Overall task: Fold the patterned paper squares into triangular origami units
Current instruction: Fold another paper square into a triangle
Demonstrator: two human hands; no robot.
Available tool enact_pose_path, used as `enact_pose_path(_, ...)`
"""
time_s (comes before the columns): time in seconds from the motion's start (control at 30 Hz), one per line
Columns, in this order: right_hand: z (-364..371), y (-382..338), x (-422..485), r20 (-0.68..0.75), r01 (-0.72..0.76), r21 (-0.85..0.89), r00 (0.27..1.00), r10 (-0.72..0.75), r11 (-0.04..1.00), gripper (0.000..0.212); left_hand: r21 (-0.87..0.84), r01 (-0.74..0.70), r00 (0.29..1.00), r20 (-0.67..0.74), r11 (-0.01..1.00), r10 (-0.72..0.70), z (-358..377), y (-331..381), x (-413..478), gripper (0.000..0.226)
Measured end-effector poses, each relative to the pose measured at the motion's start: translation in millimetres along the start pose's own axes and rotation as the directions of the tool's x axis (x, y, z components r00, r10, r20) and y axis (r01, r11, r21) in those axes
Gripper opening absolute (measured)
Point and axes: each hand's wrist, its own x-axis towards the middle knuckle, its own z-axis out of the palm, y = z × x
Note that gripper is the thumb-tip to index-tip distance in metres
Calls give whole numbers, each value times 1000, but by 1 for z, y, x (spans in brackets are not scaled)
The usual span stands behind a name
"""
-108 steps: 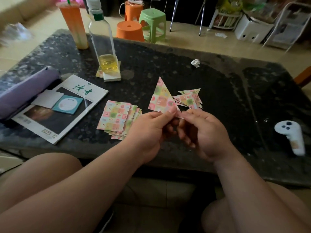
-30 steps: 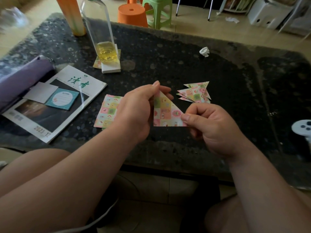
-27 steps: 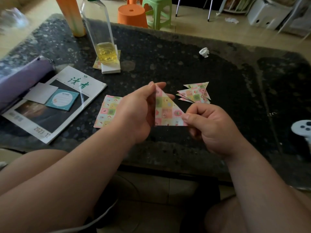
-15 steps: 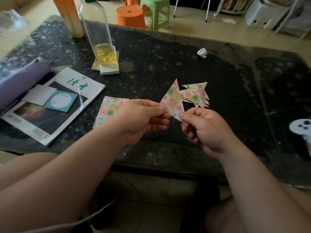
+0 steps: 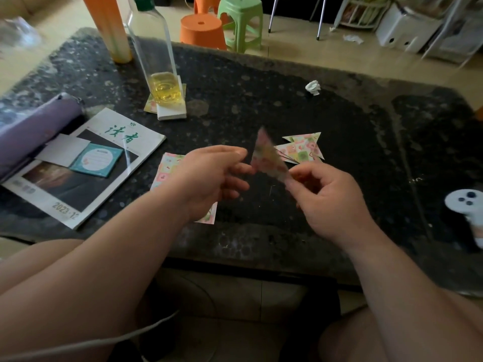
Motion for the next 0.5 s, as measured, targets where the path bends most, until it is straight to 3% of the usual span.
enact_pose_path(0.07, 4, 14, 1, -86, 201, -280, 969, -233, 939, 16, 32, -15, 995, -95, 999, 18, -11, 4, 7, 20)
enact_pose_path(0.13, 17, 31, 1, -61, 242, -503, 948, -313, 830, 16, 363, -137, 945, -231, 922, 232, -17, -1, 13, 19)
enact_pose_path(0.17, 25, 38, -2, -4, 233, -585, 957, -289, 777, 13, 583, -207, 902, -196, 786, 383, -16, -7, 11, 16)
enact_pose_path(0.2, 34, 45, -6, 81, 226, -647, 970, -230, 728, 12, 768, -273, 873, -56, 579, 485, -12, -17, 6, 17)
enact_pose_path(0.23, 41, 50, -12, 166, 227, -686, 974, -155, 692, 13, 877, -334, 862, 135, 346, 489, -5, -29, 0, 29)
enact_pose_path(0.27, 45, 54, -16, 225, 223, -706, 971, -85, 673, 16, 910, -386, 869, 303, 153, 391, 1, -44, -5, 43)
enact_pose_path(0.3, 46, 54, -20, 261, 203, -713, 965, -16, 671, 21, 905, -425, 874, 403, 25, 270, 7, -58, -10, 55)
enact_pose_path(0.33, 45, 53, -23, 277, 178, -709, 960, 37, 682, 26, 895, -443, 881, 445, -50, 161, 11, -72, -12, 64)
enact_pose_path(0.4, 45, 46, -24, 275, 120, -698, 955, 110, 706, 35, 889, -445, 891, 452, -106, 48, 16, -92, -12, 69)
enact_pose_path(0.5, 50, 35, -26, 267, 71, -699, 949, 167, 712, 45, 880, -445, 883, 463, -167, 85, 26, -99, -3, 68)
